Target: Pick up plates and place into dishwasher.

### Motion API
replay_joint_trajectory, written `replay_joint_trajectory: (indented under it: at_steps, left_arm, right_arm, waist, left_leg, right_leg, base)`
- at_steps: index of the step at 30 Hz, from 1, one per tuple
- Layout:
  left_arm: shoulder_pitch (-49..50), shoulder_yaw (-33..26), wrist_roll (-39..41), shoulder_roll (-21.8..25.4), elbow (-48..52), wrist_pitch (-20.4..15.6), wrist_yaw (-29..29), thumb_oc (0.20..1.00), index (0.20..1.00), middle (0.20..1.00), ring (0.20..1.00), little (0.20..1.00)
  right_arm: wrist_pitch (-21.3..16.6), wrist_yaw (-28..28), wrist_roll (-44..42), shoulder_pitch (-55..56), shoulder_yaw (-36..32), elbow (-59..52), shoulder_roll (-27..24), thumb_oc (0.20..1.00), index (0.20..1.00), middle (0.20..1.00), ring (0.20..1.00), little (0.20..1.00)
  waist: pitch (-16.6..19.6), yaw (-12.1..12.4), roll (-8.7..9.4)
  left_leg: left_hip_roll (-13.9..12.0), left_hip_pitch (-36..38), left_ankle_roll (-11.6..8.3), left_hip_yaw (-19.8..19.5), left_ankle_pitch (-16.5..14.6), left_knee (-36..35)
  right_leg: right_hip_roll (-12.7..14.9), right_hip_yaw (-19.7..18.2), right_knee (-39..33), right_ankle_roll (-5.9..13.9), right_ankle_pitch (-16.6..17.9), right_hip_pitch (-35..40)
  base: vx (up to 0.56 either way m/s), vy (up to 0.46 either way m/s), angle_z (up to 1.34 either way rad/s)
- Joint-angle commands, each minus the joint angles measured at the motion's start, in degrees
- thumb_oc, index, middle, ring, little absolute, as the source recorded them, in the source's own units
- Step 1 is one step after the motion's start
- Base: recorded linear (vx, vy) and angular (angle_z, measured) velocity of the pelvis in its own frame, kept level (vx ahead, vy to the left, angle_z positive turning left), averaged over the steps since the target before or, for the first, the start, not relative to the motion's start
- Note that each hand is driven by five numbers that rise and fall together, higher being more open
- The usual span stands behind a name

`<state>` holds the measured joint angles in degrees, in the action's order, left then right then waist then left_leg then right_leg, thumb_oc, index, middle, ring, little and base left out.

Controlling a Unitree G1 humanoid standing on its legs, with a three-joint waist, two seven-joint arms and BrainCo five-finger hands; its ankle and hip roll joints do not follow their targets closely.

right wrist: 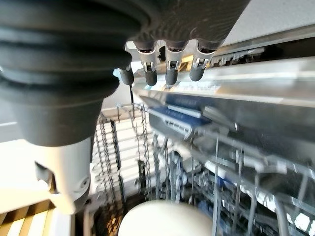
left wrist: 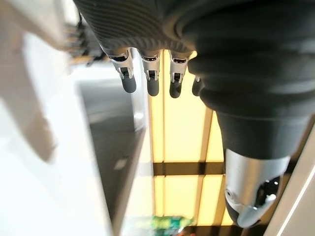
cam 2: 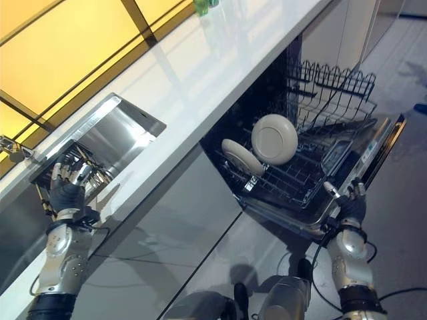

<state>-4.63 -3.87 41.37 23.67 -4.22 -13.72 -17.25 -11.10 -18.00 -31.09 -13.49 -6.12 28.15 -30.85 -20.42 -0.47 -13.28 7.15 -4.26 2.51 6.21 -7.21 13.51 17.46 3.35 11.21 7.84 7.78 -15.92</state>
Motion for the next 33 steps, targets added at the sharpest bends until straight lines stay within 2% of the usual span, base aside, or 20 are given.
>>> replay_joint_trajectory:
  at_steps: [1,9,13,20,28,31,33]
  left_arm:
    - [-4.65,-0.05,0.32,2.99,2.20,-4.23,-2.53,1.000,1.000,1.000,1.000,1.000]
    - [-3.98,0.80,1.54,1.64,4.13,-5.03,-3.37,1.000,1.000,1.000,1.000,1.000]
    - [-4.07,1.51,1.54,1.25,5.16,-5.93,-3.59,1.000,1.000,1.000,1.000,1.000]
    - [-5.09,2.56,1.82,1.54,6.70,-5.88,-4.88,1.000,1.000,1.000,1.000,1.000]
    - [-4.69,2.68,2.59,0.93,6.98,-6.89,-5.05,1.000,1.000,1.000,1.000,1.000]
    - [-4.52,2.91,2.25,0.88,7.60,-6.89,-5.22,1.000,1.000,1.000,1.000,1.000]
    - [-4.34,3.06,2.37,0.71,7.89,-7.10,-5.59,1.000,1.000,1.000,1.000,1.000]
  right_arm:
    - [-2.99,-0.55,0.62,-9.64,1.67,0.23,-2.85,1.000,1.000,1.000,1.000,1.000]
    - [-2.88,-2.72,2.99,-15.24,2.98,2.00,-5.47,1.000,1.000,1.000,1.000,1.000]
    - [-2.39,-1.63,3.09,-18.16,3.80,4.38,-6.27,1.000,1.000,1.000,1.000,1.000]
    - [-3.65,-0.93,5.01,-21.81,6.36,5.97,-5.96,1.000,1.000,1.000,1.000,1.000]
    - [-2.78,-1.70,6.28,-22.89,8.48,5.81,-3.89,1.000,1.000,1.000,1.000,1.000]
    - [-5.20,-4.92,9.31,-22.72,8.56,5.74,-3.29,1.000,1.000,1.000,1.000,1.000]
    - [-5.71,-10.35,13.30,-22.91,8.41,4.85,-2.86,1.000,1.000,1.000,1.000,1.000]
  waist:
    - [-4.42,0.74,-1.97]
    - [-6.94,0.71,-4.53]
    - [-8.08,1.07,-5.50]
    - [-9.36,2.42,-6.13]
    - [-9.37,3.50,-6.34]
    - [-9.37,3.91,-6.26]
    - [-9.37,4.25,-6.42]
  left_leg:
    - [2.27,-5.09,-0.94,-3.22,2.41,0.95]
    - [3.12,-8.67,-1.12,-2.08,3.32,0.99]
    - [3.29,-10.98,-1.34,-2.43,3.89,0.98]
    - [2.87,-13.61,-1.63,-2.68,4.89,0.64]
    - [2.27,-15.84,-2.00,-3.10,5.81,0.11]
    - [2.02,-16.57,-2.02,-3.35,6.06,0.09]
    - [2.04,-16.89,-2.03,-3.63,6.26,-0.02]
  right_leg:
    - [2.89,0.36,2.66,0.82,0.72,-2.65]
    - [3.69,-1.44,2.86,0.85,1.53,-7.37]
    - [3.46,-2.29,2.83,0.85,1.51,-9.72]
    - [3.79,-1.88,3.01,0.83,1.56,-12.14]
    - [3.44,-1.51,3.49,0.93,0.94,-14.41]
    - [3.36,-1.23,3.66,0.89,0.80,-14.95]
    - [3.26,-1.06,3.82,0.84,0.67,-15.13]
  base:
    - [-0.07,0.143,-0.24]
    - [-0.04,0.098,-0.14]
    - [-0.05,0.058,-0.03]
    - [-0.06,0.010,0.02]
    - [-0.03,0.030,0.04]
    - [-0.02,0.004,0.06]
    - [-0.02,0.029,0.03]
